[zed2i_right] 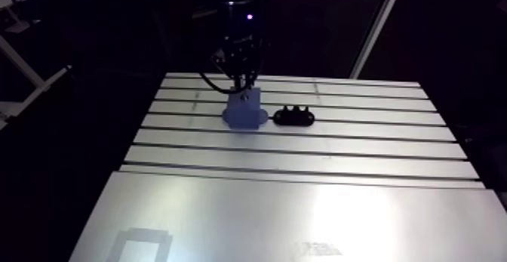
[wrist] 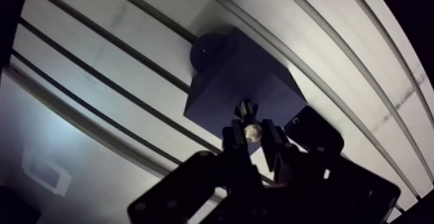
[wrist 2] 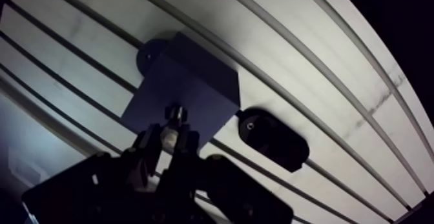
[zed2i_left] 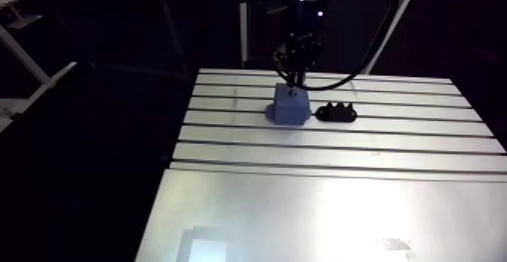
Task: Pick up the M10 bolt and insert it into the hex recess until seated.
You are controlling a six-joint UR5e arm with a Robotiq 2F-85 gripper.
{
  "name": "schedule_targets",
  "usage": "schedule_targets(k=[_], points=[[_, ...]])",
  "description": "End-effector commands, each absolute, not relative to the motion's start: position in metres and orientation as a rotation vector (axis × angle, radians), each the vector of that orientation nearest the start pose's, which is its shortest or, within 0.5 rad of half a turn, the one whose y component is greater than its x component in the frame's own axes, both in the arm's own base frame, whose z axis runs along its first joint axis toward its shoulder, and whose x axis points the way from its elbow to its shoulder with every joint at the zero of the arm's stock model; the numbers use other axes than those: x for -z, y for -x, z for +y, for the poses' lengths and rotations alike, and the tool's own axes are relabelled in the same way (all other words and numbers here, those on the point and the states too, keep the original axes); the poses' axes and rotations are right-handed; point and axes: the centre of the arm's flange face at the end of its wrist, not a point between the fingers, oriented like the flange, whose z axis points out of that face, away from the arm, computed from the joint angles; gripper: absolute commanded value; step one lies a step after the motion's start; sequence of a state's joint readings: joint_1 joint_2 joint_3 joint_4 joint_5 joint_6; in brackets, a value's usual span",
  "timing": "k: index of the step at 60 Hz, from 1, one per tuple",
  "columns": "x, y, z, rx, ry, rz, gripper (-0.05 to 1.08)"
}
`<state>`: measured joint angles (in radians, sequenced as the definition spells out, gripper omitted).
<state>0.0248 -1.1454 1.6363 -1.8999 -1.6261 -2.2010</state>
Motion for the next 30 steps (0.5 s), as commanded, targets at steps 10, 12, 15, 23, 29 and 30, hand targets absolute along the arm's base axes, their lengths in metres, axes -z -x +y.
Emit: schedule_targets(k=[10, 12, 15, 23, 29, 30], points=[[-0.2463, 0.5999, -0.1427, -0.002, 0.961, 2.803, 1.07], [-0.2463, 0.5999, -0.1427, -0.002, 0.961, 2.803, 1.07], [-0.2463, 0.6001, -0.1418, -0.002, 0.959, 2.804, 1.07], [-0.2466, 0.6004, -0.1420, 0.000, 0.950, 2.811, 0.94], [-0.2491, 0.6010, -0.1415, 0.004, 0.952, 2.818, 0.18], [-0.2491, 0.6010, -0.1415, 0.004, 0.952, 2.818, 0.18]])
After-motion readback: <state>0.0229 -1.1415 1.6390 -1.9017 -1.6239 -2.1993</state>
